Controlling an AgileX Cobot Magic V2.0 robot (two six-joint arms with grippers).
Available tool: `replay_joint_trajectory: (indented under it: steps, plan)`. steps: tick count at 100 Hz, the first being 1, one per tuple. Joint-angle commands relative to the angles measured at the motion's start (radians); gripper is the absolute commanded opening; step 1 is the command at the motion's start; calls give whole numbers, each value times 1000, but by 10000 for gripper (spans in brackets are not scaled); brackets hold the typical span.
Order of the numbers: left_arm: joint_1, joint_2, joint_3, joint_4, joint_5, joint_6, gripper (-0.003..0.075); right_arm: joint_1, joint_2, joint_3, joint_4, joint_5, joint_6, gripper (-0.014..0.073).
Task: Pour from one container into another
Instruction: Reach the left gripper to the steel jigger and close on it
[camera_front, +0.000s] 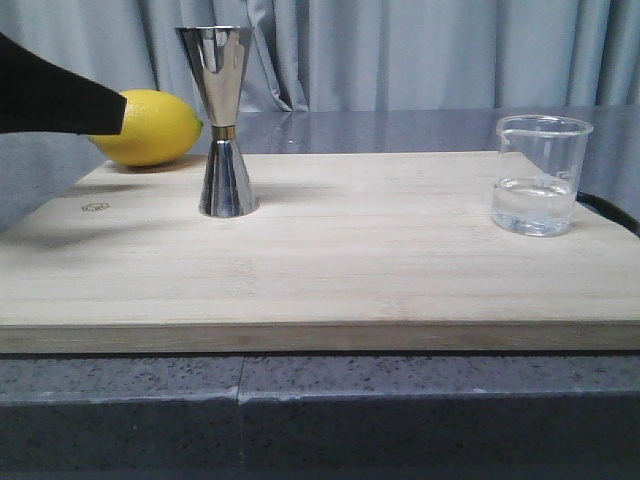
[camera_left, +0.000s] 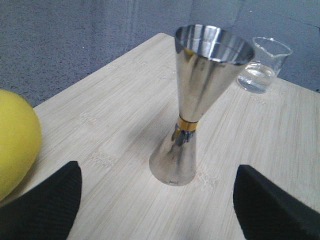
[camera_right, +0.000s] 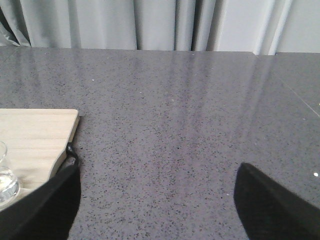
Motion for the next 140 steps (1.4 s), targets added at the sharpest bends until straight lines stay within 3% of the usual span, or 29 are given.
replay_joint_trajectory:
  steps: [1,44,82,94,120,140]
  plan:
    - [-29,-10,-25,-83,107,52,575,-8,22,-34,-8,-67,-11,566]
    - [-212,95,-26,-300,107,245,575,-8,22,-34,-8,-67,-11,566]
    - [-283,164,-99,-326,107,251,568,-8,22,-34,-8,-66,-11,566]
    - [-283,164,-104,-326,107,251,520,-8,22,-34,-8,-66,-11,566]
    - [-283,164,-109,-326,107,251,323,-8,22,-34,-8,-66,-11,566]
    - [-283,164,-109,-326,107,251,239,-8,22,-34,-8,-66,-11,566]
